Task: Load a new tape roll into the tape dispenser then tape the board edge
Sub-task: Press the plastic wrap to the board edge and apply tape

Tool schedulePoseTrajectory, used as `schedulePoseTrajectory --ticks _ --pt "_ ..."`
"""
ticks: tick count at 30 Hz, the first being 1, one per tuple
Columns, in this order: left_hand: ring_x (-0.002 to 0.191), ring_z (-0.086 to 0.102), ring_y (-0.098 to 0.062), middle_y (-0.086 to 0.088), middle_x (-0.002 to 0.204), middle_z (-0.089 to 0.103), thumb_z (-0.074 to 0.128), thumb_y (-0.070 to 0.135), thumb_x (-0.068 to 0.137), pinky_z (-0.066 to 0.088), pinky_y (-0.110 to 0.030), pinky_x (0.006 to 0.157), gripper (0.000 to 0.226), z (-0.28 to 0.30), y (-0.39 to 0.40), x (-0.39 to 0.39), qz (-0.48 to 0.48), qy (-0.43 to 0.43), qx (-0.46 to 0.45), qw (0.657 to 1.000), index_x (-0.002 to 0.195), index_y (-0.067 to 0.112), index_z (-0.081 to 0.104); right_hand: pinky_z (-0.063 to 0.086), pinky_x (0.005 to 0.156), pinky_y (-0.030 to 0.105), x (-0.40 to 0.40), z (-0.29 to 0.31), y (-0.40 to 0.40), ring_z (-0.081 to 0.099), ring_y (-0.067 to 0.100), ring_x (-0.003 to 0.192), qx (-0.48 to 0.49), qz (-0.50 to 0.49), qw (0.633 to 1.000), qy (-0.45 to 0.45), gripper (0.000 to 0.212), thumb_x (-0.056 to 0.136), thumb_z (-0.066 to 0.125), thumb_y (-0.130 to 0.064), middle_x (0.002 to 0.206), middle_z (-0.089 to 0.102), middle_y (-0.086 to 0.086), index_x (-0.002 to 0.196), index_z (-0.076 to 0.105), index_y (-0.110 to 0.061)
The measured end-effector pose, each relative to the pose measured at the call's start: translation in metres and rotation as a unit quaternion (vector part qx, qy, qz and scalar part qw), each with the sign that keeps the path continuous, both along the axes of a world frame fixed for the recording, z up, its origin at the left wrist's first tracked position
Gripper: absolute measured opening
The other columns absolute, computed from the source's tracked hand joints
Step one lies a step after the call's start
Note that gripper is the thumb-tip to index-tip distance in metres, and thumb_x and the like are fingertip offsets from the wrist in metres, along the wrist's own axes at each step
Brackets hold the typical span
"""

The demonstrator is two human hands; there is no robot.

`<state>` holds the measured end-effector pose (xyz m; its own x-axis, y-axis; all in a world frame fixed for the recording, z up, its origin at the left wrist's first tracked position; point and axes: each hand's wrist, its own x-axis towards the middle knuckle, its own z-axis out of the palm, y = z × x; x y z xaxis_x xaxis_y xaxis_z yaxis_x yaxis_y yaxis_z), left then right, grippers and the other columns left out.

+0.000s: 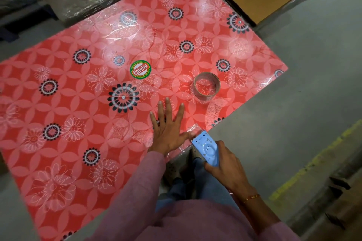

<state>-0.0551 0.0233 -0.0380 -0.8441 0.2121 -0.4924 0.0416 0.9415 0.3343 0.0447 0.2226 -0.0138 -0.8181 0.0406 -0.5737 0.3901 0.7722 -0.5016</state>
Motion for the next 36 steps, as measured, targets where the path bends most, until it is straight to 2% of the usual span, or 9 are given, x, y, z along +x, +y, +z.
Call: schedulePoseTrajectory --ticks 3,9,15,19,25,29,33,36 --pt "0.139 -0.045 -0.034 -0.009 0.154 -0.045 0.039 0.087 0.075 -0.022 -0.064 0.112 0.109 0.0 -0.001 0.001 0.001 0.005 -0.005 1.0 0.154 0.037 -0.019 0.055 0.072 0.042 0.005 -0.005 0.003 0.067 0.027 0.089 -0.028 -0.015 0.999 0.018 0.048 0.071 0.069 -0.041 0.102 0.066 -0.007 0.111 0.042 -0.033" --pt "0.139 -0.044 -0.034 -0.009 0.153 -0.045 0.038 0.088 0.074 -0.021 -0.064 0.112 0.11 -0.001 -0.002 0.0 -0.002 0.002 -0.015 1.0 0.152 0.039 -0.021 0.053 0.08 0.037 0.012 -0.012 0.007 0.066 0.017 0.101 -0.062 -0.021 0.997 0.036 0.059 0.075 0.074 -0.035 0.115 0.064 -0.015 0.126 0.046 -0.036" --pt "0.14 -0.043 -0.035 -0.01 0.154 -0.044 0.035 0.088 0.073 -0.021 -0.064 0.112 0.11 0.0 -0.005 0.002 -0.007 0.006 -0.022 1.0 0.152 0.038 -0.022 0.051 0.081 0.028 0.015 -0.015 0.012 0.064 0.007 0.103 -0.088 -0.027 0.995 0.033 0.058 0.073 0.073 -0.036 0.115 0.063 -0.023 0.124 0.047 -0.044" --pt "0.139 -0.044 -0.035 -0.01 0.153 -0.045 0.038 0.087 0.076 -0.025 -0.061 0.109 0.109 0.002 -0.006 0.002 -0.009 0.006 -0.018 1.0 0.152 0.037 -0.022 0.053 0.084 0.032 0.016 -0.019 0.016 0.065 0.009 0.105 -0.09 -0.022 0.995 0.041 0.059 0.077 0.078 -0.024 0.117 0.064 -0.018 0.127 0.05 -0.038" --pt "0.137 -0.047 -0.034 -0.008 0.152 -0.047 0.045 0.082 0.079 -0.028 -0.059 0.106 0.108 0.002 -0.007 0.002 -0.01 0.006 -0.01 1.0 0.152 0.038 -0.021 0.055 0.087 0.032 0.023 -0.023 0.018 0.065 0.004 0.108 -0.106 -0.042 0.993 0.041 0.062 0.074 0.079 -0.04 0.12 0.066 -0.019 0.128 0.048 -0.039" --pt "0.137 -0.046 -0.034 -0.009 0.152 -0.048 0.045 0.082 0.079 -0.025 -0.062 0.11 0.108 0.003 -0.006 0.002 -0.01 0.001 -0.015 1.0 0.152 0.038 -0.022 0.055 0.089 0.03 0.028 -0.025 0.021 0.064 -0.002 0.11 -0.11 -0.05 0.992 0.036 0.064 0.078 0.083 -0.037 0.122 0.065 -0.021 0.131 0.047 -0.04" --pt "0.136 -0.048 -0.033 -0.007 0.151 -0.049 0.047 0.08 0.08 -0.026 -0.061 0.11 0.108 0.004 -0.006 0.002 -0.006 -0.003 -0.01 1.0 0.152 0.039 -0.022 0.056 0.089 0.037 0.032 -0.028 0.025 0.065 0.002 0.108 -0.106 -0.045 0.993 0.034 0.065 0.076 0.079 -0.045 0.121 0.066 -0.019 0.131 0.045 -0.042" --pt "0.136 -0.048 -0.033 -0.007 0.151 -0.049 0.048 0.079 0.08 -0.027 -0.06 0.109 0.108 0.004 -0.006 0.002 -0.006 -0.002 -0.008 1.0 0.152 0.04 -0.022 0.057 0.087 0.034 0.034 -0.027 0.026 0.065 0.0 0.106 -0.11 -0.047 0.992 0.035 0.065 0.074 0.078 -0.05 0.119 0.066 -0.02 0.13 0.046 -0.044"
